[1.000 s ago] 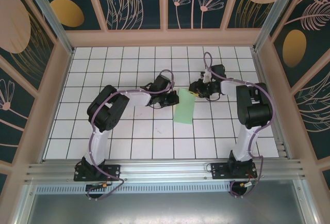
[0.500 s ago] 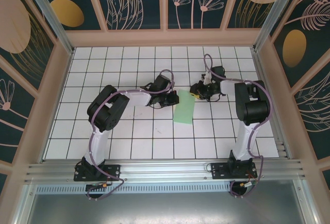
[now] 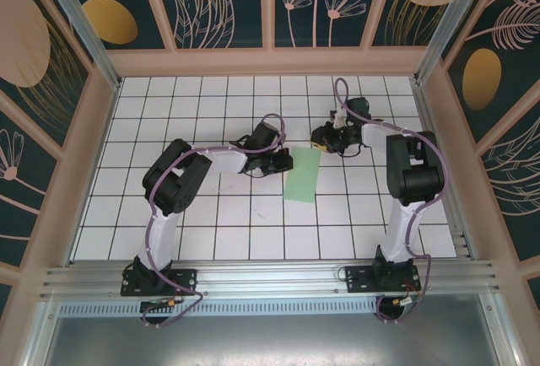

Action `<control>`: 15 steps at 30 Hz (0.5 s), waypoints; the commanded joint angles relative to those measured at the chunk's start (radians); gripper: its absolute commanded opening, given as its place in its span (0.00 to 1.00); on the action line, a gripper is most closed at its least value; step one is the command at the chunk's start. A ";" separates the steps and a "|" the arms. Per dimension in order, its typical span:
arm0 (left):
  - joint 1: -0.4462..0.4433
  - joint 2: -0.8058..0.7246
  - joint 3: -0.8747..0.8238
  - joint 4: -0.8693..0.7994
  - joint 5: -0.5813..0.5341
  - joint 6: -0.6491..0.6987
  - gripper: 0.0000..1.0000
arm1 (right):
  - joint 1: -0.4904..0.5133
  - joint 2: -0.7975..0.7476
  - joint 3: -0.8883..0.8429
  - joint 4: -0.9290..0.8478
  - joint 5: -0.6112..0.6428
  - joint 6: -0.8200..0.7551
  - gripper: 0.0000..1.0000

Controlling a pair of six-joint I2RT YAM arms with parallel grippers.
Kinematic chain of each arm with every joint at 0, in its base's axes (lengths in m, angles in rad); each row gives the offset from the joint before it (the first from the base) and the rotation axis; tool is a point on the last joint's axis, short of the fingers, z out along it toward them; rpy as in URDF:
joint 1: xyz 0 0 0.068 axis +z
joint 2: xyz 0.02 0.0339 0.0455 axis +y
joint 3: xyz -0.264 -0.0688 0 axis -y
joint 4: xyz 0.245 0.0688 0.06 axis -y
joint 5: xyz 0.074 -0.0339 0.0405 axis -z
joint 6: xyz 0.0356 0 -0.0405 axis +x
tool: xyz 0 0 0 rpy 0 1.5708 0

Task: Fold a paper plane with a square sheet of paper (pick it up from the middle)
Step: Fold the square sheet of paper in half at the center of the table.

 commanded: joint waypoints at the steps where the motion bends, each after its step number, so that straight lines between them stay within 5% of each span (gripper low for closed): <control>1: -0.007 0.056 -0.020 -0.098 -0.038 0.018 0.05 | -0.005 0.025 0.000 -0.025 0.031 -0.022 0.30; 15: -0.007 0.051 -0.024 -0.098 -0.041 0.017 0.05 | -0.009 0.053 -0.007 -0.027 0.081 -0.027 0.30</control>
